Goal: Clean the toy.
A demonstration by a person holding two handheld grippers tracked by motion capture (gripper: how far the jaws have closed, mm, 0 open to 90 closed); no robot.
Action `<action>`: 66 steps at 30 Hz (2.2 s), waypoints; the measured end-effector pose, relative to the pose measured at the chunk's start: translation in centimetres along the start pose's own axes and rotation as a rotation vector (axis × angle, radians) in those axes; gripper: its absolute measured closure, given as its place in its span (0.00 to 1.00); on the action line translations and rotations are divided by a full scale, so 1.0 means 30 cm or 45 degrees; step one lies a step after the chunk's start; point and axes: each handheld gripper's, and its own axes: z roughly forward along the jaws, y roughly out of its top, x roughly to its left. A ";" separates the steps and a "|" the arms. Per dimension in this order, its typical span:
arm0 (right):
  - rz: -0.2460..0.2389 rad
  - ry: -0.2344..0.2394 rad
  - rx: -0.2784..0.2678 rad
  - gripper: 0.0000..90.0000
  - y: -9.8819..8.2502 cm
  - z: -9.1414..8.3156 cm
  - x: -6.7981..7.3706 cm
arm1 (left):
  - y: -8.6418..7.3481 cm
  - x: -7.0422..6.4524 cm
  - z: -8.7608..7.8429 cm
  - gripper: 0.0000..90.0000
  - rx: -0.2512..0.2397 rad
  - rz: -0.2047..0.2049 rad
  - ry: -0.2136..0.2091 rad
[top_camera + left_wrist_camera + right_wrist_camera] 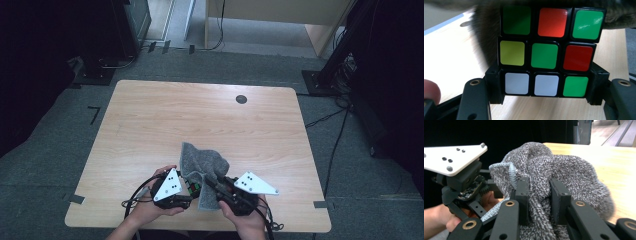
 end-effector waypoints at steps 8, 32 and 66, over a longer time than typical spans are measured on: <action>0.025 -0.140 0.005 0.80 -0.011 -0.014 -0.071 | 0.003 0.025 -0.028 0.38 -0.075 -0.057 -0.023; -0.030 0.021 -0.027 0.80 -0.003 -0.008 -0.017 | 0.003 0.001 0.004 0.38 -0.024 -0.023 -0.047; -0.001 0.006 -0.051 0.81 -0.021 -0.002 -0.019 | -0.003 0.011 -0.016 0.38 -0.036 -0.006 -0.013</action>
